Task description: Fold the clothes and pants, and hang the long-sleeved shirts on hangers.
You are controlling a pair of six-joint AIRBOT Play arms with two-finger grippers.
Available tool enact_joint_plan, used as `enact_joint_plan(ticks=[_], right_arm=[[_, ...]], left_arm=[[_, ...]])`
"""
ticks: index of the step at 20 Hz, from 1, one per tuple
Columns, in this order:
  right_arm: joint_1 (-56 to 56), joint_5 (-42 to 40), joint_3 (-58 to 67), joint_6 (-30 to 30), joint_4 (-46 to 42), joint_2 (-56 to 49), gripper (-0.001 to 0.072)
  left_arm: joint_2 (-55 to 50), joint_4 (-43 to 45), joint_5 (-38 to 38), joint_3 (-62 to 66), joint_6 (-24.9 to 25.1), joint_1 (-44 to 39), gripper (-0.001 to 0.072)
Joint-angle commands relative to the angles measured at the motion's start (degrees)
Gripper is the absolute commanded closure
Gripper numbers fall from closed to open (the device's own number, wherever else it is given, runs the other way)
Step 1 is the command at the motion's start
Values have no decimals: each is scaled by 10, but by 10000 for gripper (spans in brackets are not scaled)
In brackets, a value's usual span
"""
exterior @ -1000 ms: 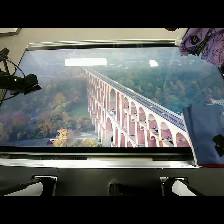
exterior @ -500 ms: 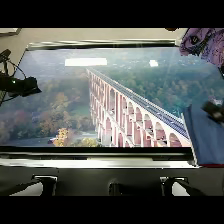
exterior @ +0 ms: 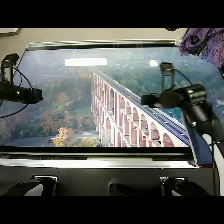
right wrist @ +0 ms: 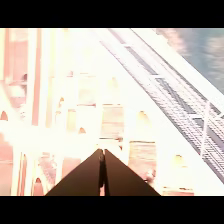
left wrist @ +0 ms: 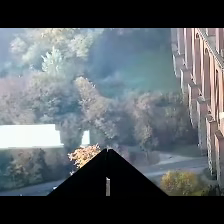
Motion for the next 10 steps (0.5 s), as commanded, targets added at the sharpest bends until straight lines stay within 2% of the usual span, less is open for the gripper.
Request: enact_joint_plan(ticks=[1, 10], right_arm=[[41, 8, 1, 3, 0, 1, 678], [41, 3, 1, 3, -12, 2, 678]], left_arm=[[14, 12, 0, -9, 2, -7, 686], [10, 12, 0, -9, 2, -7, 686]])
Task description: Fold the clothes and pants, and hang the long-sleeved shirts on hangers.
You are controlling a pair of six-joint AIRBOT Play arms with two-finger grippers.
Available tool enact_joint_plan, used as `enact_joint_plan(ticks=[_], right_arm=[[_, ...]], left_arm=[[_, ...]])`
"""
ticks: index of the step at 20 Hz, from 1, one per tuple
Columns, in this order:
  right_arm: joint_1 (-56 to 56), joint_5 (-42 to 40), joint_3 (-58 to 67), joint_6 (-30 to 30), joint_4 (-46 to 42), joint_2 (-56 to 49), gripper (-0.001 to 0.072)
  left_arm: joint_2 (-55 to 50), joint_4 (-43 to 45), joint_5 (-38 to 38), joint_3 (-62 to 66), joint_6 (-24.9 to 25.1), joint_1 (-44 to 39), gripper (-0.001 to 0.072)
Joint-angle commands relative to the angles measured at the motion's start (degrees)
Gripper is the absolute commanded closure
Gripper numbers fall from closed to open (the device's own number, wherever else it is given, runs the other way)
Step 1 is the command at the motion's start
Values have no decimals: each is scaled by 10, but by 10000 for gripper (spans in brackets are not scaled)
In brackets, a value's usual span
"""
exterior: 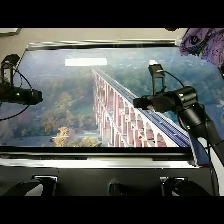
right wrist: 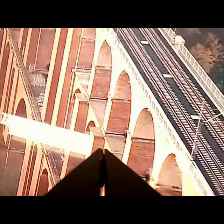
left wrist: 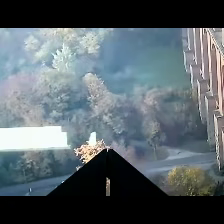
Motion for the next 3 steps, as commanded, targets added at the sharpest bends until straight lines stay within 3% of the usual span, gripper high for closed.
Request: enact_joint_plan(ticks=[1, 3], right_arm=[[2, 1, 0, 0, -1, 0, 678], [2, 1, 0, 0, -1, 0, 678]], left_arm=[[0, 1, 0, 0, 0, 0, 686], [0, 1, 0, 0, 0, 0, 686]])
